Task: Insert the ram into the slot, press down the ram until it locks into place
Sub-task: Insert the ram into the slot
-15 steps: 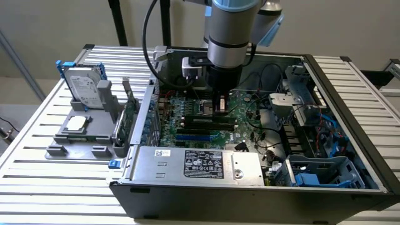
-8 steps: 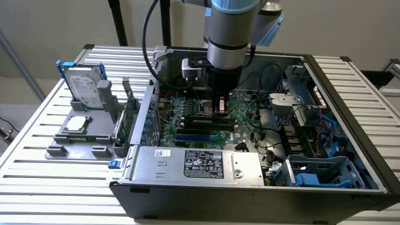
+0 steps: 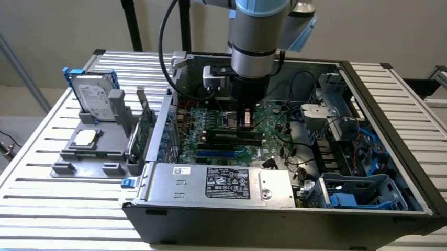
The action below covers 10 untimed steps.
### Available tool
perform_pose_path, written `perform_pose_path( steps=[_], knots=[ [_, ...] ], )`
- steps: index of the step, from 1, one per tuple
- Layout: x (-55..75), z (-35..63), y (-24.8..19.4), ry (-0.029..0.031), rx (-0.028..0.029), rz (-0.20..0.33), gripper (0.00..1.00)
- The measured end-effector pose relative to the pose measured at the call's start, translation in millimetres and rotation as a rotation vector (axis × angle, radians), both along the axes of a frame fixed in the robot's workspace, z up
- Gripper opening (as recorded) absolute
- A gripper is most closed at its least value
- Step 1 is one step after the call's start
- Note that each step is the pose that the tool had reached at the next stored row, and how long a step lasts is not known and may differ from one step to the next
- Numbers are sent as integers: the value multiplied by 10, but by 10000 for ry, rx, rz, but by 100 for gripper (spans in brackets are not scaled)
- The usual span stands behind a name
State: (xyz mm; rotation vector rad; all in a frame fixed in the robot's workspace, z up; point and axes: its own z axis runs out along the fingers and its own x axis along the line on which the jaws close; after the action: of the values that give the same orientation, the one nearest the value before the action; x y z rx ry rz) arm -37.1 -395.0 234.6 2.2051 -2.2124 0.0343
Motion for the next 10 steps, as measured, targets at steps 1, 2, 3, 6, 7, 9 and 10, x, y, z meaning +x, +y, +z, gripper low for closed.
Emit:
perform_pose_path(
  steps=[1, 2, 3, 6, 7, 9, 10],
  knots=[
    [0, -2, 0, 0, -2, -5, 13],
    [0, -4, 0, -1, -3, -9, 13],
    [0, -6, 0, -1, -5, -13, 13],
    [-3, -20, 0, -1, -7, -14, 13],
    [-3, -21, 0, -1, -7, -15, 13],
    [-3, -26, 0, -2, -5, -15, 13],
    [-3, -28, 0, -1, -6, -15, 13]
  ],
)
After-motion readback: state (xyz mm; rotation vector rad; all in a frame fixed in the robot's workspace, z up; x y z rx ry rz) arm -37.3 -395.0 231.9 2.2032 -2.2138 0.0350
